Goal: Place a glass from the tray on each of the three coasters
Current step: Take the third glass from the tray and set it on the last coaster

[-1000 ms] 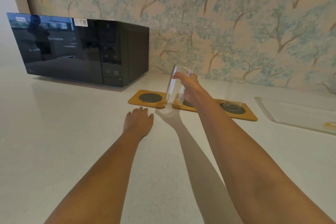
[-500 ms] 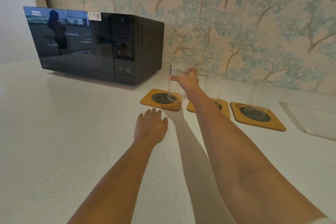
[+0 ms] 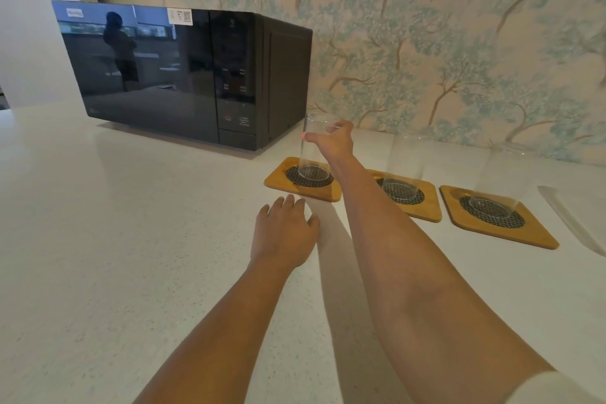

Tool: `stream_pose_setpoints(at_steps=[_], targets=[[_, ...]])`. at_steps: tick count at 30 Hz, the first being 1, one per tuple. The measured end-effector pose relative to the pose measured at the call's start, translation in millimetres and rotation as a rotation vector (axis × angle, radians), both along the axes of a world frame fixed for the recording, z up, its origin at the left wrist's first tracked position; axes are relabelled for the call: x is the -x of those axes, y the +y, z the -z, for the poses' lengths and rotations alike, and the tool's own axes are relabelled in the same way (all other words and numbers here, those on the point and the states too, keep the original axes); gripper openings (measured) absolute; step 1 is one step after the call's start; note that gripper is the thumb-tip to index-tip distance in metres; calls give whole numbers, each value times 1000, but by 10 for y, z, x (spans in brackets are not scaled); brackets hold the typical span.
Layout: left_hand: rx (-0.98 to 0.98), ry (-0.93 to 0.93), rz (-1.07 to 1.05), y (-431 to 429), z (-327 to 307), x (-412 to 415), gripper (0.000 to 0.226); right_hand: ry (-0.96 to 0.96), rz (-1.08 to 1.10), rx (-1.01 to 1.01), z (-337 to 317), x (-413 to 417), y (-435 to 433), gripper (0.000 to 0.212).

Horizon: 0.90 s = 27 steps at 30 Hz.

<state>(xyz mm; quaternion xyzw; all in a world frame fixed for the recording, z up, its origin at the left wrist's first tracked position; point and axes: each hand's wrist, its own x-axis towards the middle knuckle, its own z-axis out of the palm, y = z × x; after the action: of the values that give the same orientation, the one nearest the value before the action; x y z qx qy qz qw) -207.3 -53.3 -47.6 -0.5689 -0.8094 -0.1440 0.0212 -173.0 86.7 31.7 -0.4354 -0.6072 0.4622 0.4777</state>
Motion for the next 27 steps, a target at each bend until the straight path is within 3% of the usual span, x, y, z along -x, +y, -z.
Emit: stream_pose_setpoints(at_steps=[13, 19, 27], targets=[[5, -7, -3, -21, -19, -19, 57, -43, -27, -9, 60, 105, 81, 75], [-2, -12, -2, -18, -16, -15, 57, -186, 20, -38, 71, 91, 102, 93], [-11, -14, -8, 12, 20, -6, 57, -175, -24, -20, 104, 94, 146, 88]])
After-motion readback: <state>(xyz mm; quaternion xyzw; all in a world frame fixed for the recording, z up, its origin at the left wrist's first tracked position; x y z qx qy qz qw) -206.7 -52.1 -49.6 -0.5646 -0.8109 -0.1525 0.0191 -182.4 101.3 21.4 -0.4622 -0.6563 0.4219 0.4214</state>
